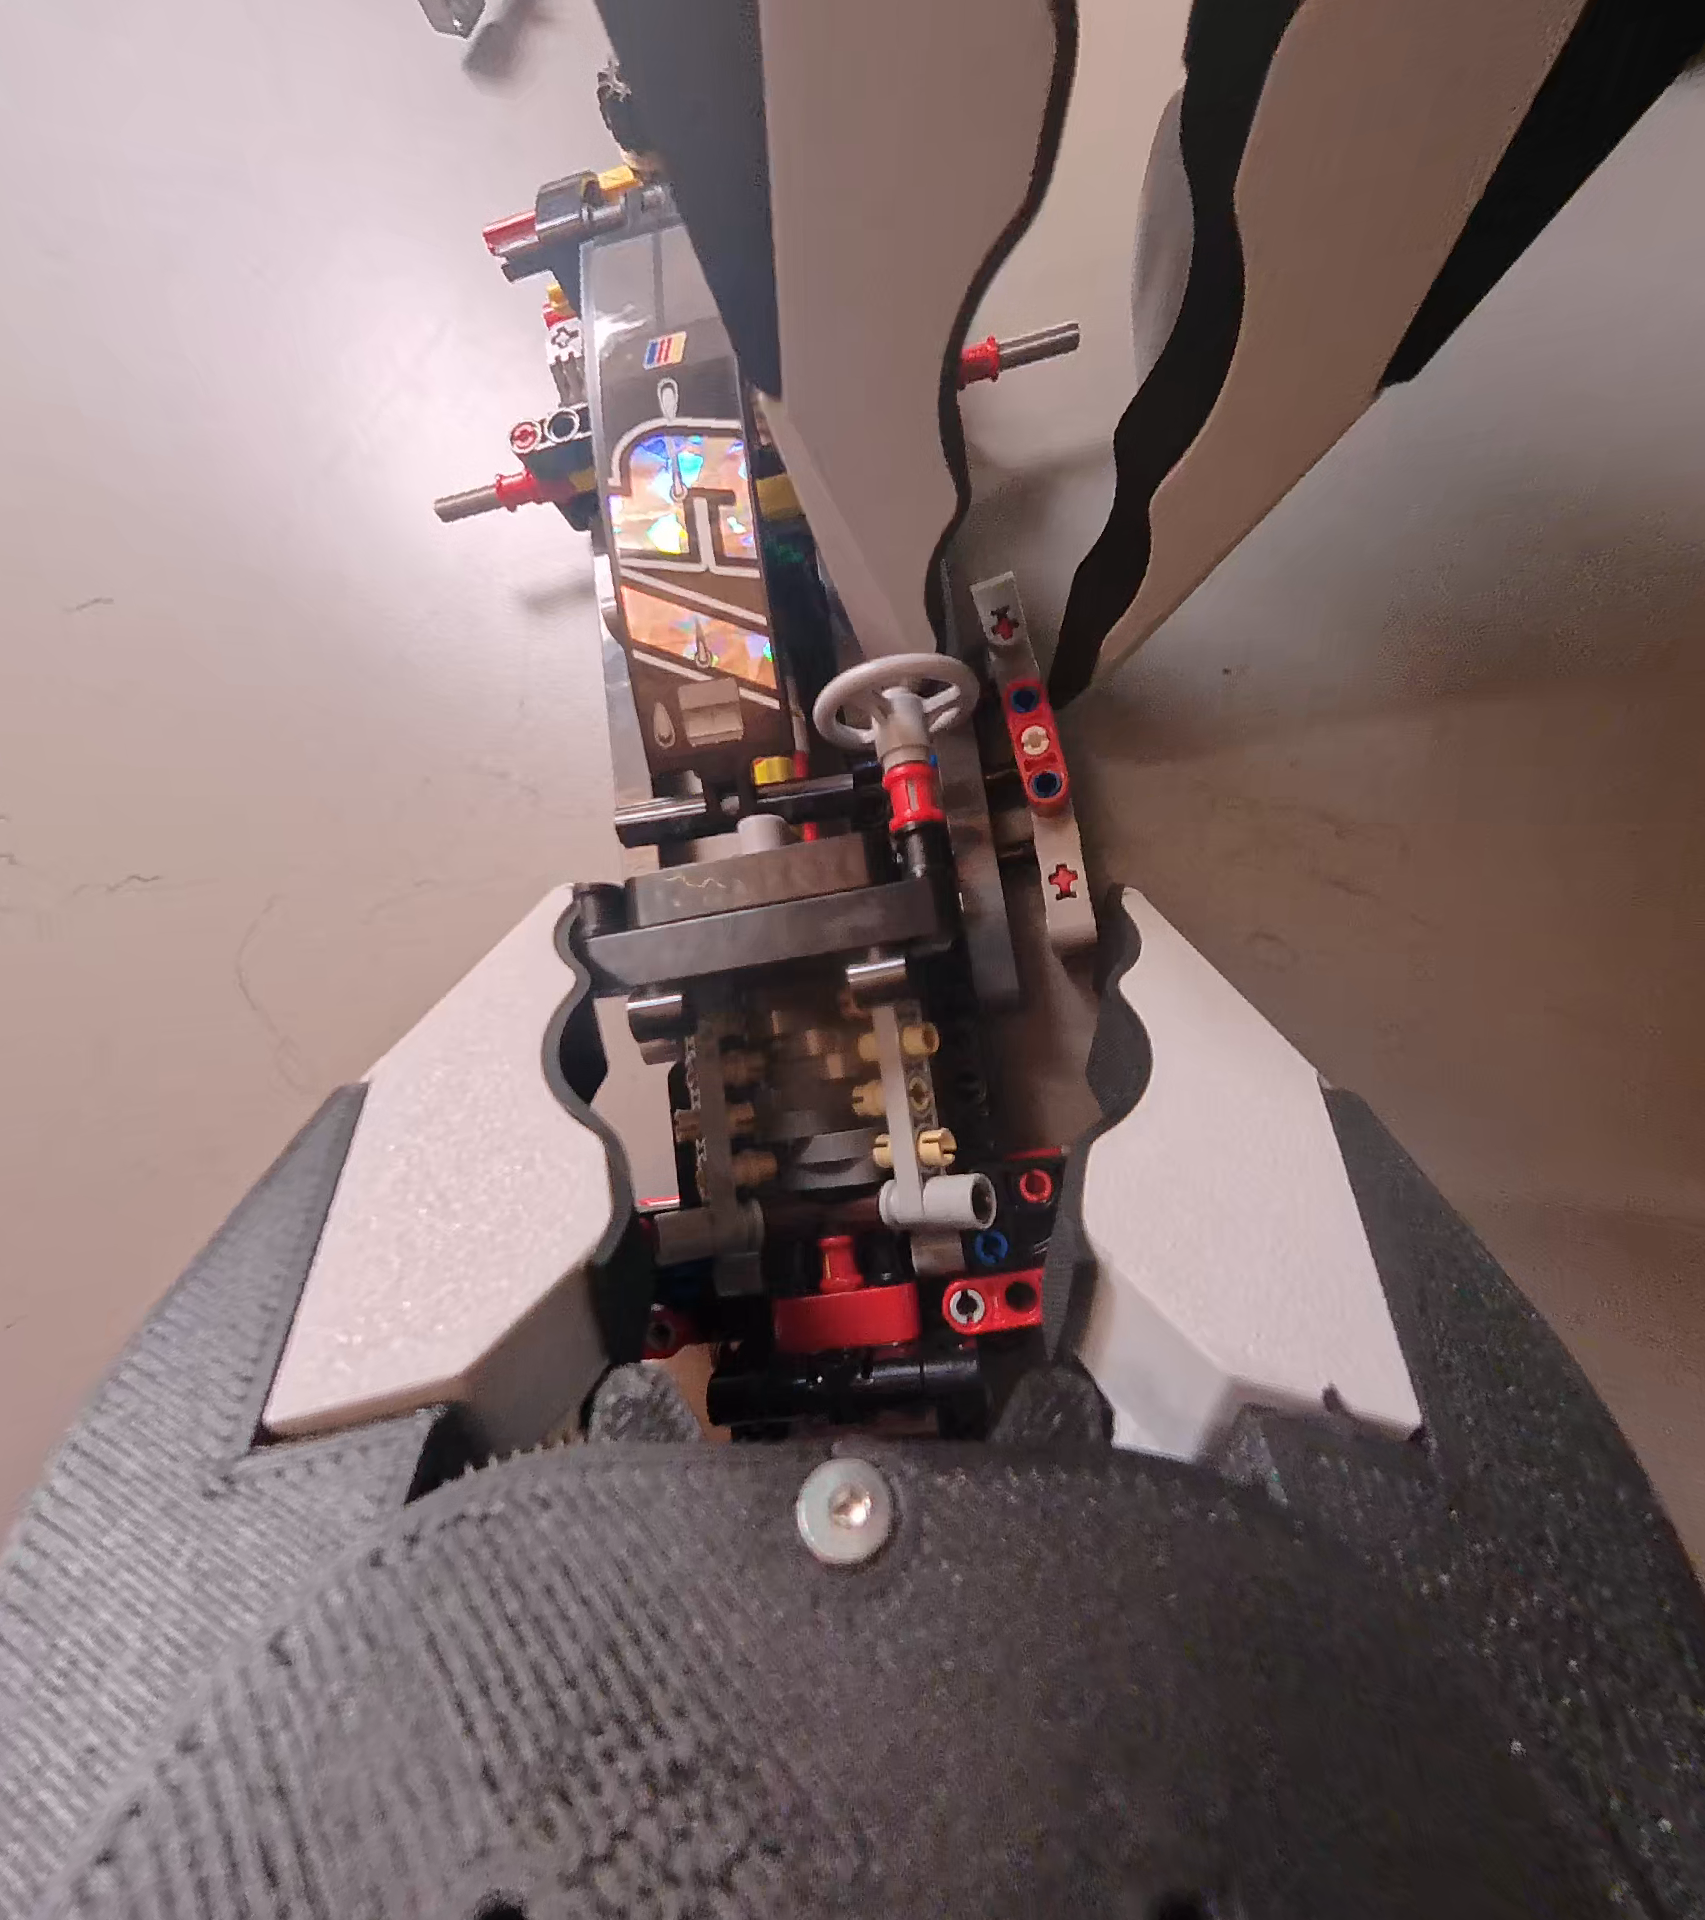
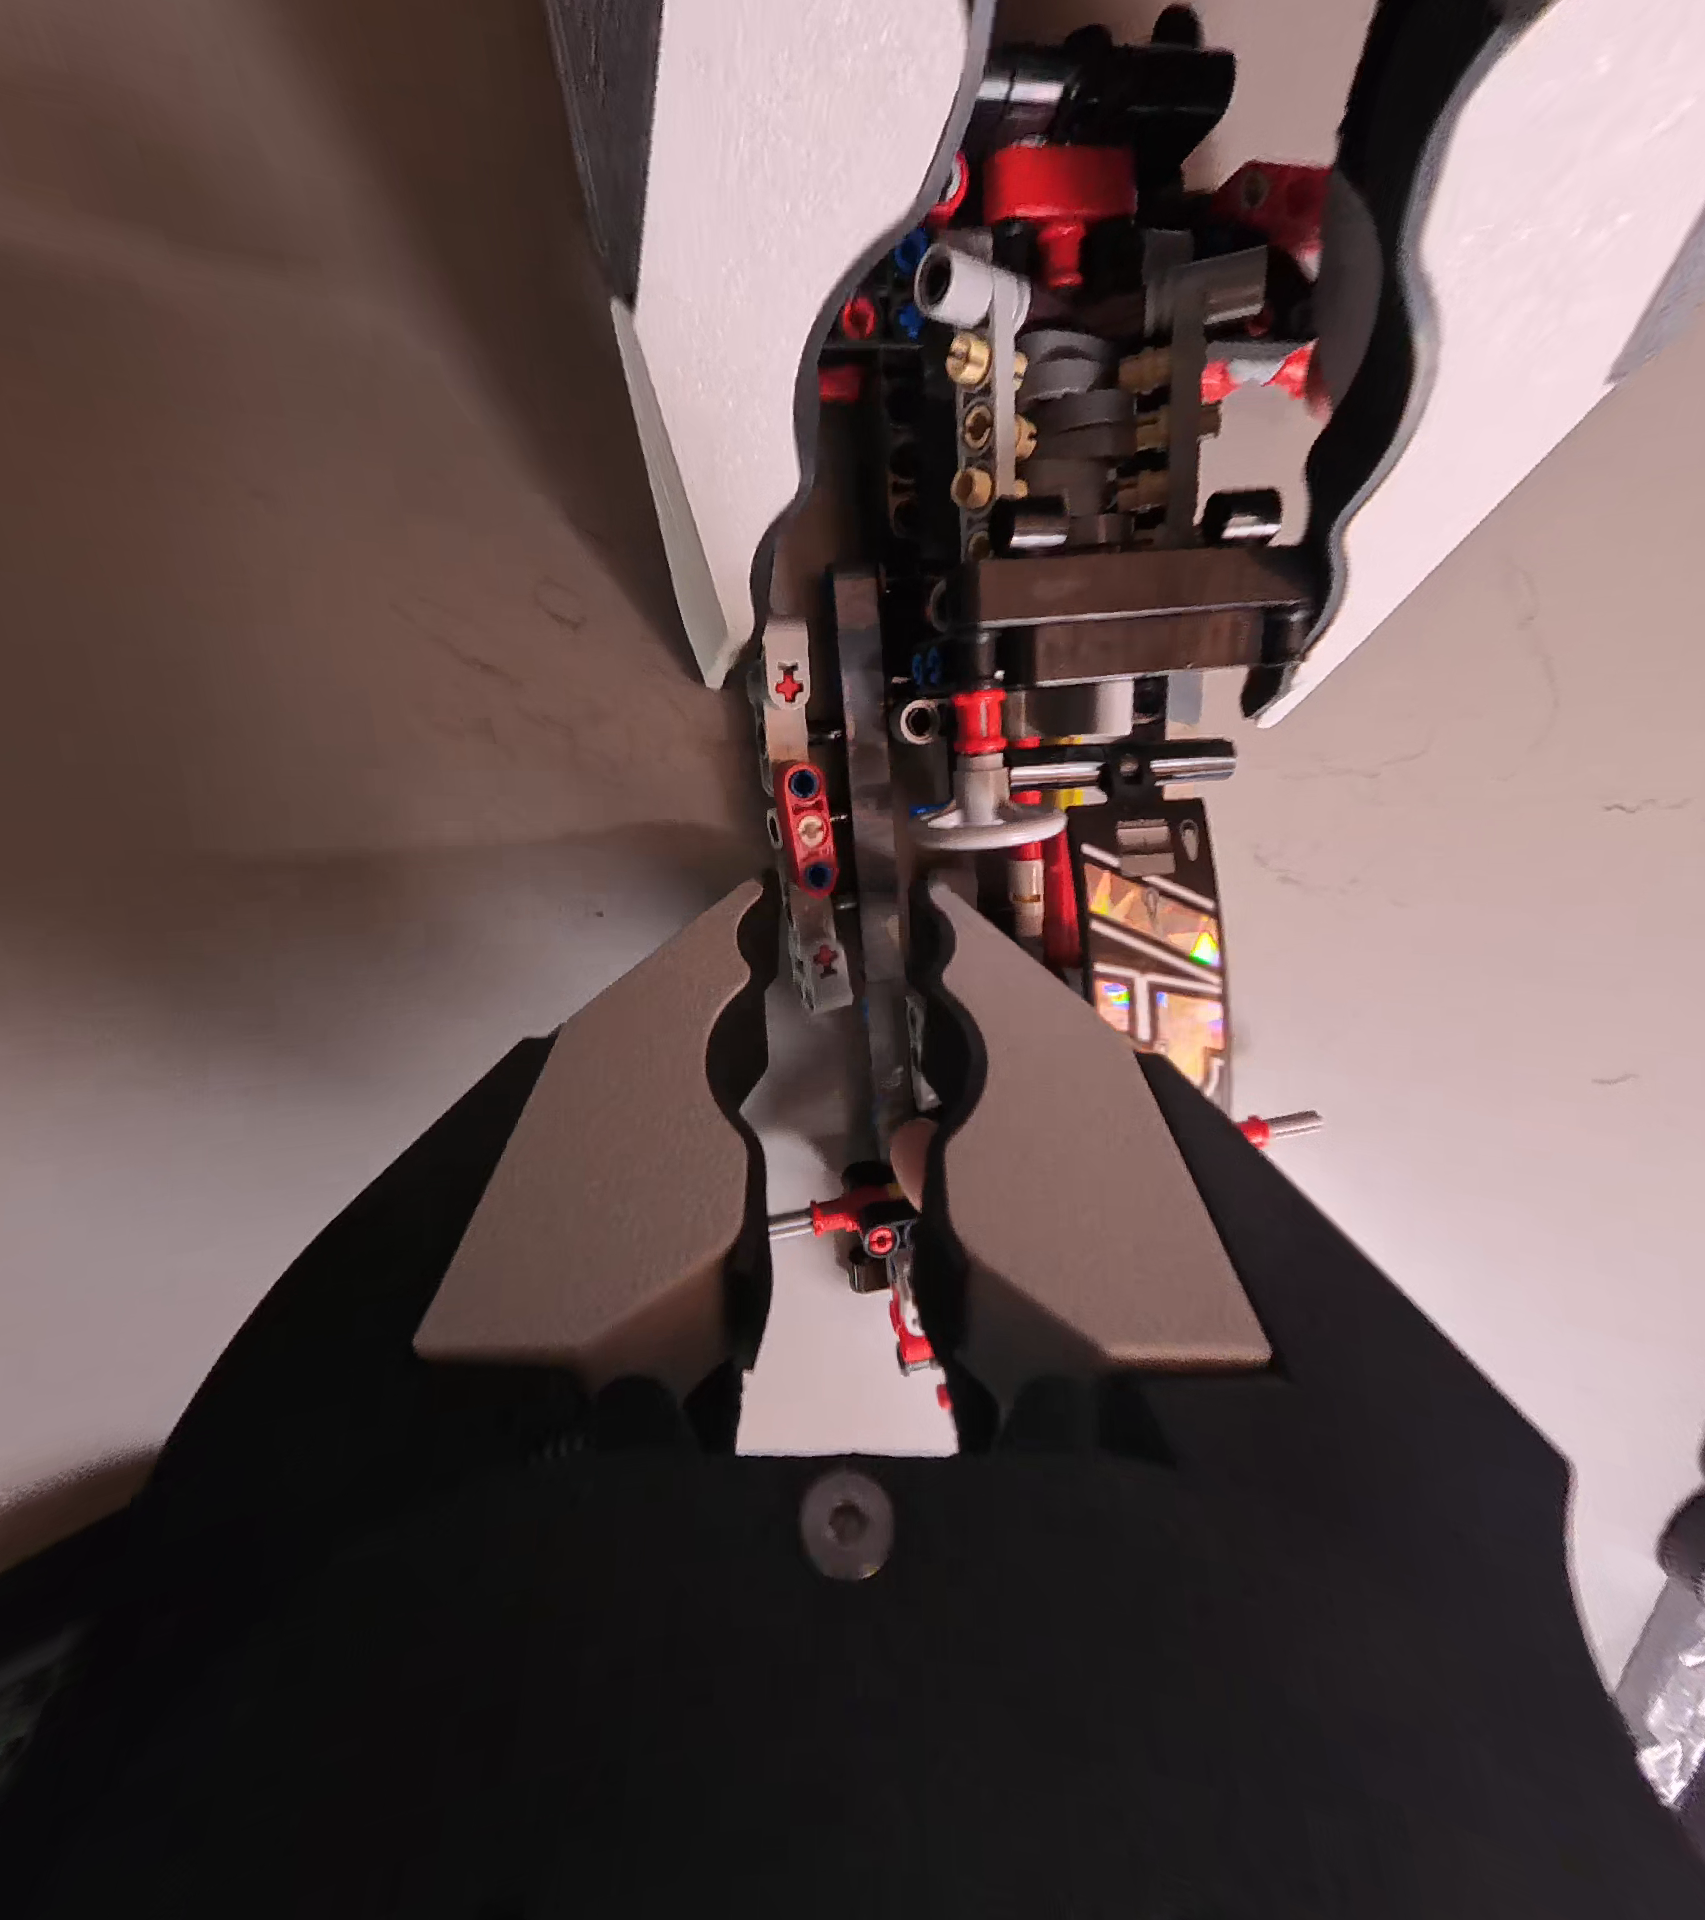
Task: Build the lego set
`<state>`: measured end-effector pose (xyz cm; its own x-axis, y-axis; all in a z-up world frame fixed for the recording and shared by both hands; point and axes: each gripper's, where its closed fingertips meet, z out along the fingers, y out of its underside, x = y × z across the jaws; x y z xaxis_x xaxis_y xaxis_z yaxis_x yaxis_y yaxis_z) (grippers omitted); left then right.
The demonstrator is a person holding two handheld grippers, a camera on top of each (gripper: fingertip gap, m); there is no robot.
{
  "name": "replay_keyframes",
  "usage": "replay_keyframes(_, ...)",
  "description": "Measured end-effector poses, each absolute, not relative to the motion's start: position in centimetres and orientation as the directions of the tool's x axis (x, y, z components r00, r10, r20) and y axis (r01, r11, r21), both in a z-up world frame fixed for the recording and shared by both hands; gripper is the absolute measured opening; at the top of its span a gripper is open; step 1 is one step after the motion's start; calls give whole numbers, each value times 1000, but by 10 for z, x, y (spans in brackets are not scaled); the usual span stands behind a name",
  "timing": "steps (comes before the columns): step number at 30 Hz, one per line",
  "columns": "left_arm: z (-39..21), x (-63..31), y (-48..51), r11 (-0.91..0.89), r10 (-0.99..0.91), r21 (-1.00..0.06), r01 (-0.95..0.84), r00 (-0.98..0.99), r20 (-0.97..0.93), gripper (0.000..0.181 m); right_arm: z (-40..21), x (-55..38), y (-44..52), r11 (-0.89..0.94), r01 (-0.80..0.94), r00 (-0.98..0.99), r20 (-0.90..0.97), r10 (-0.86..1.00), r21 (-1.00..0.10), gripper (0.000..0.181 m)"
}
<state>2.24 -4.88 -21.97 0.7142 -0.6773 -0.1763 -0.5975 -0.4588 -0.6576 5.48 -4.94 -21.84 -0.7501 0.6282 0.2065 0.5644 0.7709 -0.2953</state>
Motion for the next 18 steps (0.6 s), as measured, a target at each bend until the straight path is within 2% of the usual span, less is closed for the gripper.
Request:
replay_keyframes(4, -217, 21, -50, -450, -680, -664, -597, 711, -178, 99, -213, 51, -58, 762, 563, -748, 195, 635, -321, 27)
replay_keyframes(10, -193, 7, -61, -456, -683, -732, -505, 726, -75, 109, -217, 46, -62, 707, 615, -701, 167, 693, -350, 30)
replay_keyframes(18, -212, -16, -86, -546, -692, -756, -362, 704, 162, 99, -222, 43, -65, 572, 708, -596, 83, 798, -414, 33)
